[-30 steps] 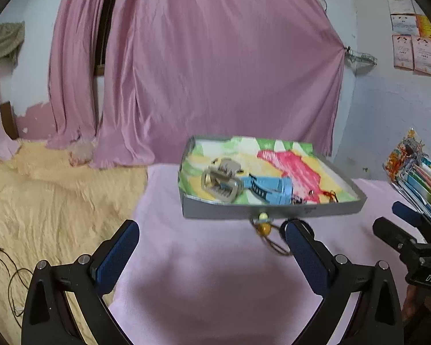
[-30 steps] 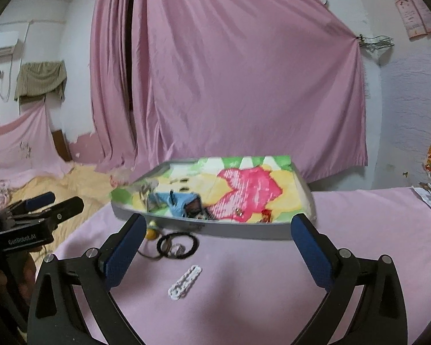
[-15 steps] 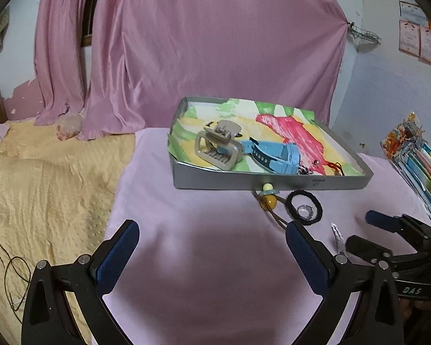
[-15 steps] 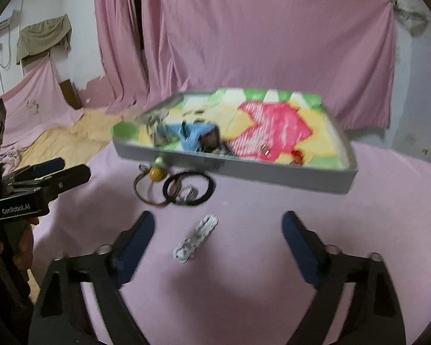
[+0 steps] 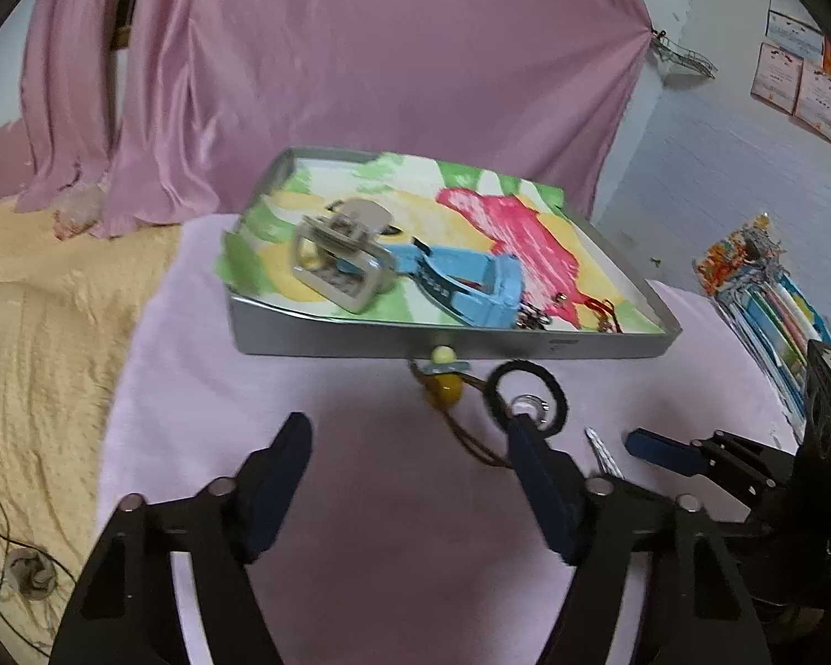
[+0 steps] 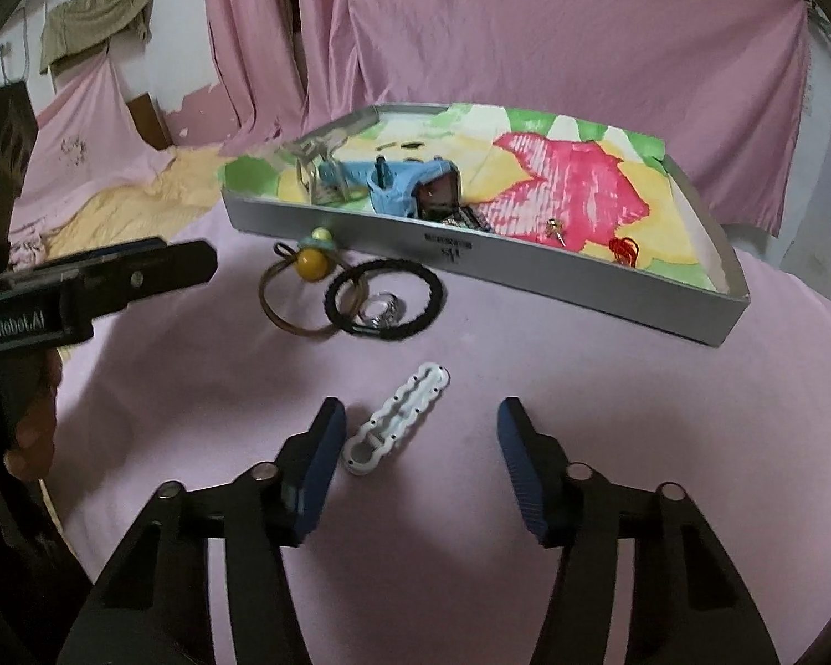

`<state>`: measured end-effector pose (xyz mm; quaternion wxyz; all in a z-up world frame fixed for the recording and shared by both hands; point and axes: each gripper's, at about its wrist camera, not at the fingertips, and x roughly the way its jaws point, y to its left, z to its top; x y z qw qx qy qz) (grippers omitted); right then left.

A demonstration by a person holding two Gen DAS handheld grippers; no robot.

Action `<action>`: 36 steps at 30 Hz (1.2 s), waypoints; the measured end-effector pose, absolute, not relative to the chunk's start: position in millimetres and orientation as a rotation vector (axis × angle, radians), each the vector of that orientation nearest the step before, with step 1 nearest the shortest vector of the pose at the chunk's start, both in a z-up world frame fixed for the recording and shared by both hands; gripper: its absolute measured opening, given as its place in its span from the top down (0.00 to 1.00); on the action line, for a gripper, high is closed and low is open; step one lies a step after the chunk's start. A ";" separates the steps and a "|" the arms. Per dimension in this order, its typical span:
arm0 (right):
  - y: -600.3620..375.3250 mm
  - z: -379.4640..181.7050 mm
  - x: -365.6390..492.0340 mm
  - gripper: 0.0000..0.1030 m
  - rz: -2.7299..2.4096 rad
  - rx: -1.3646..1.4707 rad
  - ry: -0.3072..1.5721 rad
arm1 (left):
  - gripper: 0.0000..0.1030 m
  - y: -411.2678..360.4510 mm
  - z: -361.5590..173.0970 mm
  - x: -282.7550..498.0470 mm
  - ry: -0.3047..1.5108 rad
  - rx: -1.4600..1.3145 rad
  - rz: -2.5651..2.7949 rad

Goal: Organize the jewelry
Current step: 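Grasp the brown cord with yellow bead with the left tool while the right tool grasps the white hair clip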

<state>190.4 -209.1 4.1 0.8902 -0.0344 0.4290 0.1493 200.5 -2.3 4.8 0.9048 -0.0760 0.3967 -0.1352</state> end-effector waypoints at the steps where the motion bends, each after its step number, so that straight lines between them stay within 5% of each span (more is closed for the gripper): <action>1: -209.9 4.6 190.2 0.55 0.308 -0.073 0.887 | 0.39 -4.9 3.2 202.8 0.830 -0.160 -0.289; 5: -214.8 3.8 196.7 0.67 0.287 -0.097 0.889 | 0.51 -12.5 -3.5 209.5 0.868 -0.165 -0.307; 14: -223.5 6.1 200.8 0.71 0.282 -0.093 0.891 | 0.71 -19.1 -10.7 215.8 0.899 -0.157 -0.313; 18: -224.6 5.6 198.9 0.71 0.287 -0.089 0.886 | 0.91 -20.6 -12.2 215.8 0.907 -0.150 -0.314; 21: -225.3 6.0 198.4 0.73 0.289 -0.087 0.886 | 0.95 -19.1 -9.1 212.4 0.889 -0.154 -0.310; 25: -227.6 6.4 197.3 0.87 0.295 -0.071 0.883 | 0.95 -16.2 0.0 204.2 0.846 -0.140 -0.296; 36: -228.2 5.9 187.3 0.88 0.356 -0.004 0.864 | 0.96 0.3 26.4 185.6 0.753 -0.170 -0.256</action>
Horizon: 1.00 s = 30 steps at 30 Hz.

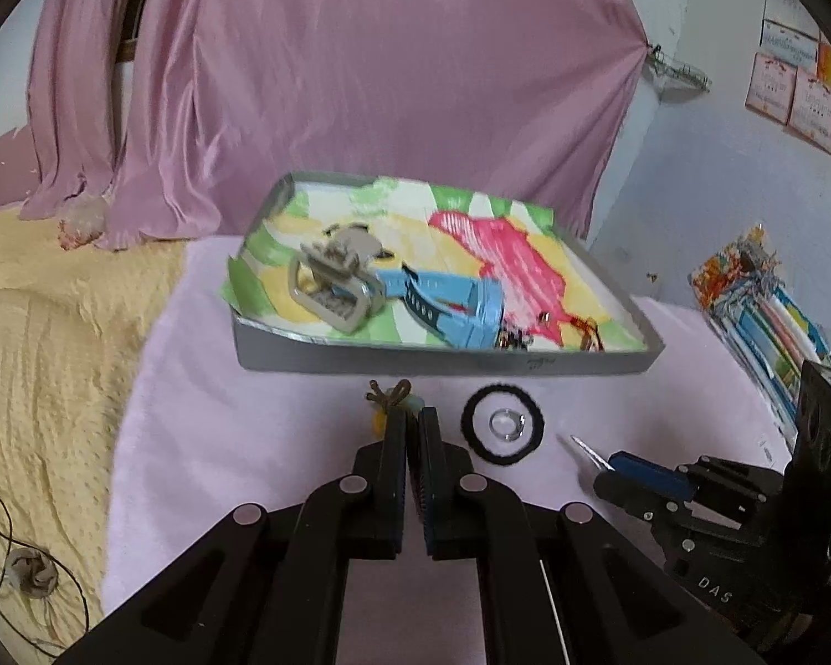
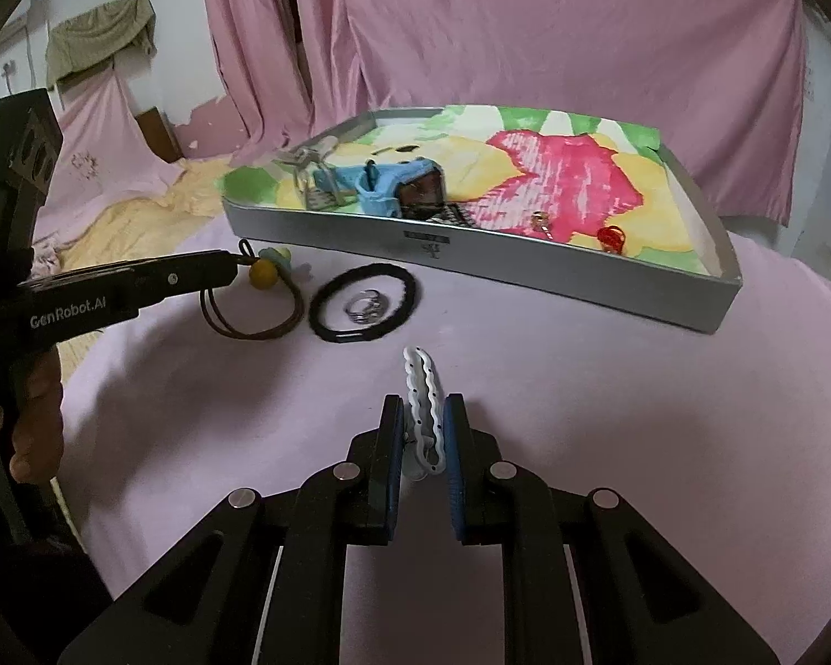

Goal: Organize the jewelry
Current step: 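Grasp the brown cord with yellow bead with the left tool while the right tool grasps the white hair clip, then carry the bead cord into the tray with the left tool while the right tool carries the white clip there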

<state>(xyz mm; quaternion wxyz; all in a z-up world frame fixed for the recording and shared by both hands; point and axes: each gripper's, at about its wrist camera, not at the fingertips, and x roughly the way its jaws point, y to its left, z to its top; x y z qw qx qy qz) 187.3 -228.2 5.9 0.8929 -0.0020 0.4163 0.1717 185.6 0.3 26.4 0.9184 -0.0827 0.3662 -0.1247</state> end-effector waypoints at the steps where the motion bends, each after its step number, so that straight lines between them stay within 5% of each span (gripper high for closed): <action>1: -227.6 7.4 185.7 0.88 0.361 0.002 0.853 | 0.96 1.3 29.0 184.9 0.745 -0.172 -0.255; 16: -236.9 42.7 196.0 0.88 0.341 0.018 0.703 | 0.96 -12.1 67.1 220.0 0.598 -0.211 -0.250; 30: -248.0 48.9 252.1 0.88 0.275 0.066 0.668 | 0.96 -25.2 36.9 259.5 0.630 -0.192 -0.227</action>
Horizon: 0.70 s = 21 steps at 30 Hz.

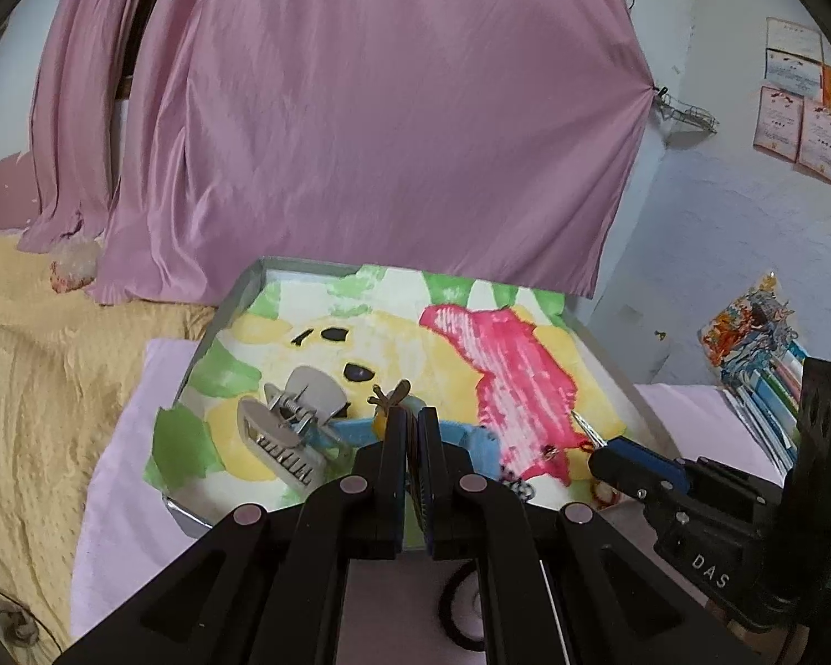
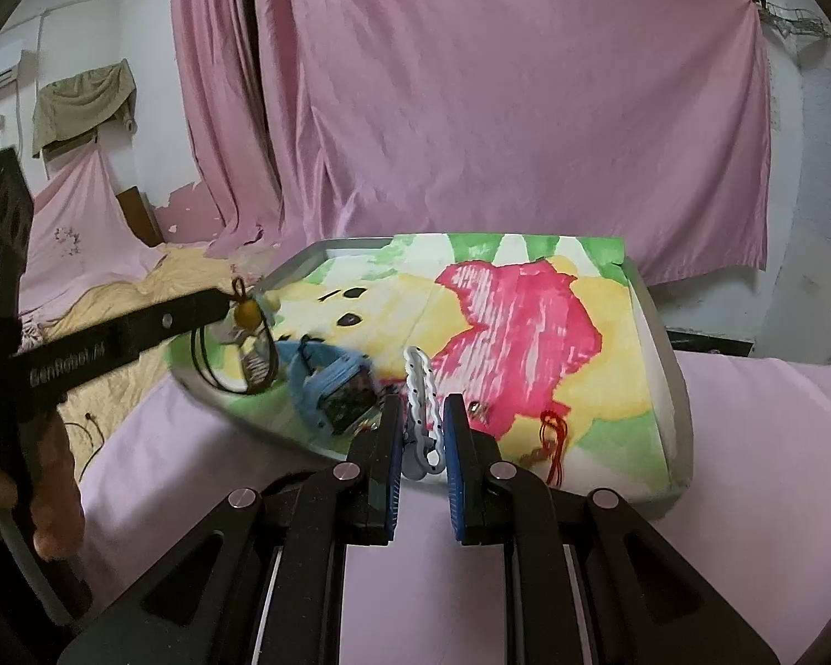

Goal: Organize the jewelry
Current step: 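Carry the bead cord into the tray with the left tool while the right tool carries the white clip there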

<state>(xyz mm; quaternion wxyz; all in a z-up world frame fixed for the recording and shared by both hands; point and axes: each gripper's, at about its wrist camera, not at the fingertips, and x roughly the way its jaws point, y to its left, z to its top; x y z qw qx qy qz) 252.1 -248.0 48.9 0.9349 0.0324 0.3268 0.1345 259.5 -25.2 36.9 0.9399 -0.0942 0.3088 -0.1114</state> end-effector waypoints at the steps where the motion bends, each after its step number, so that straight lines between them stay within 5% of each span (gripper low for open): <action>1: -247.7 46.6 256.5 0.88 0.272 0.069 0.673 | 0.96 -24.9 34.5 261.4 0.635 -0.191 -0.225; 21: -239.1 12.1 299.5 0.88 0.271 0.092 0.822 | 0.95 -25.6 12.1 272.5 0.724 -0.183 -0.204</action>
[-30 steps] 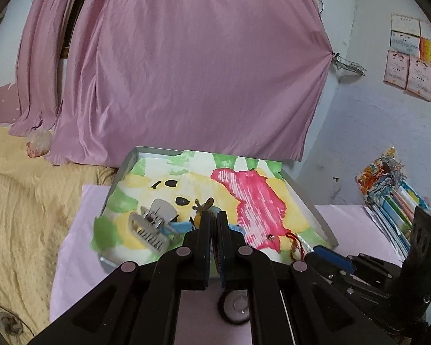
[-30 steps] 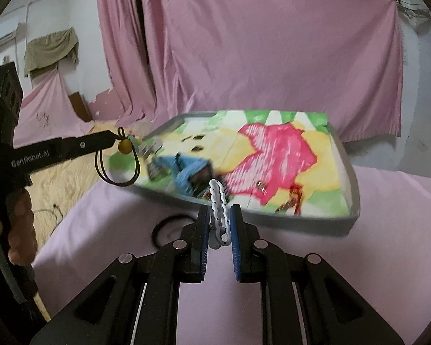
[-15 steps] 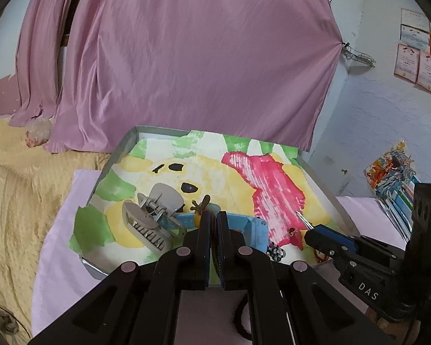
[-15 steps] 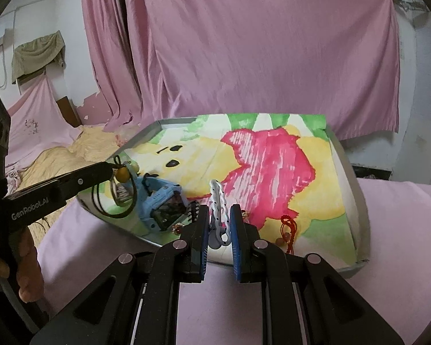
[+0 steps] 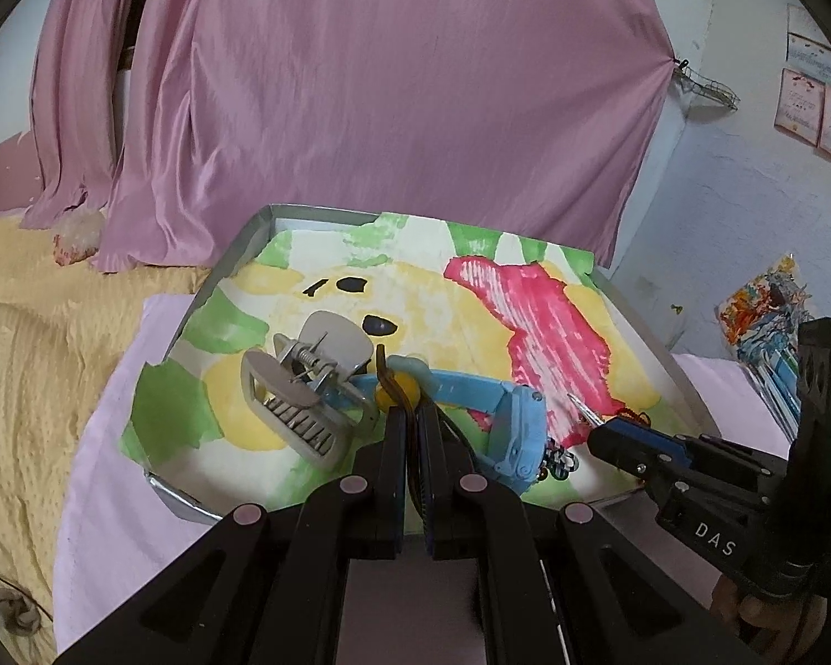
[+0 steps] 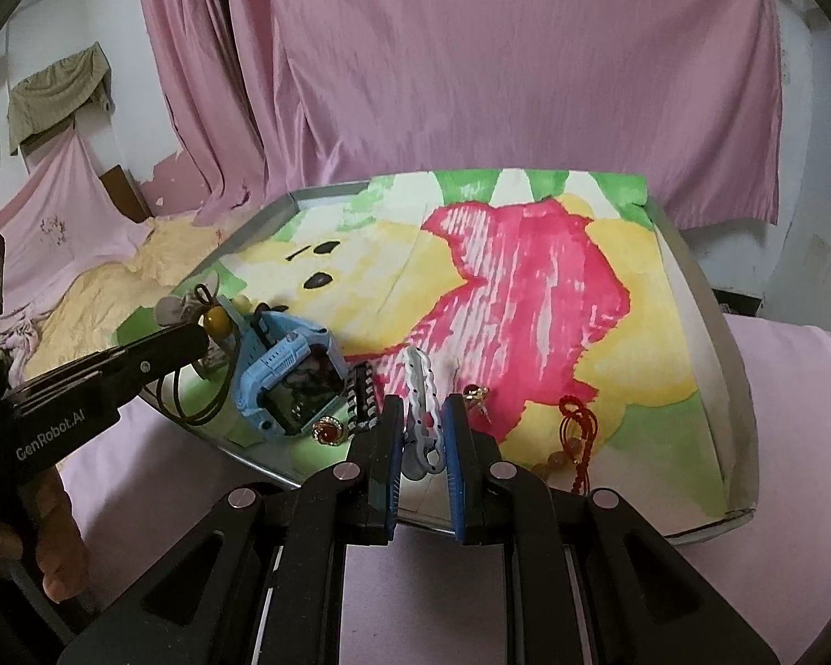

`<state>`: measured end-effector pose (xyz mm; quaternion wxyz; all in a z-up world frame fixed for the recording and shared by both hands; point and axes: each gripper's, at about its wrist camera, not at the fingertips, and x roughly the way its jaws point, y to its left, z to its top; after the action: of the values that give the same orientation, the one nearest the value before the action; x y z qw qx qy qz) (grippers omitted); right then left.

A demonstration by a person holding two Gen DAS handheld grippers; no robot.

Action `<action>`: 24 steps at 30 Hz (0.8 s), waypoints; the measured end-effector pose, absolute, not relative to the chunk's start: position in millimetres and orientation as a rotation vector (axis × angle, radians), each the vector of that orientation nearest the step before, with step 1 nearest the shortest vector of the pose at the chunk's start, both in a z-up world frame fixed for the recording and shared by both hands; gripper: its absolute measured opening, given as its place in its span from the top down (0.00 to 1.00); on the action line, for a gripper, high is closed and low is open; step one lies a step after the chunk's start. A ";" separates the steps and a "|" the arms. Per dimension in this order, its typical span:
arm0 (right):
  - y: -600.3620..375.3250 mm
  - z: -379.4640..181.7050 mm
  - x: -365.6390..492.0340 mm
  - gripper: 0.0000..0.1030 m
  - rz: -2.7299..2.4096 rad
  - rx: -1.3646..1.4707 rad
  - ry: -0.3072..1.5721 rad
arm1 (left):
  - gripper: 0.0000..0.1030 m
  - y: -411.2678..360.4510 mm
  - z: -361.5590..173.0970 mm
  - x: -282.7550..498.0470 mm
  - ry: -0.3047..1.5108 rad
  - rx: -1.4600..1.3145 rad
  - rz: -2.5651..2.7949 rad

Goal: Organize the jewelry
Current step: 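Carry the bead cord into the tray with the left tool while the right tool carries the white clip there, then open both tools and pull them back from the tray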

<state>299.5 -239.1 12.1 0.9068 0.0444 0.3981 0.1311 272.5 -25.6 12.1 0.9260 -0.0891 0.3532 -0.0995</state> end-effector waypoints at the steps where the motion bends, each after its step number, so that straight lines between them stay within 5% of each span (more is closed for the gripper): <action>1: -239.0 11.4 300.0 0.88 0.270 0.092 0.826 | 0.95 -24.5 11.9 272.5 0.724 -0.191 -0.204; 11: -237.0 7.7 304.6 0.87 0.267 0.094 0.837 | 0.93 -19.8 9.8 272.9 0.734 -0.214 -0.191; 20: -242.0 9.3 301.7 0.82 0.257 0.116 0.812 | 0.65 -15.5 15.5 265.6 0.684 -0.240 -0.198; 22: -244.9 12.1 298.4 0.79 0.251 0.124 0.791 | 0.50 -13.1 17.8 262.4 0.662 -0.249 -0.193; 24: -248.2 15.8 294.0 0.65 0.244 0.132 0.764 | 0.40 -8.6 21.5 257.3 0.623 -0.273 -0.186</action>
<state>294.0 -248.2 15.8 0.9185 0.0641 0.3717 0.1187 257.3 -8.6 21.5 0.9384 -0.1338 0.3053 -0.0911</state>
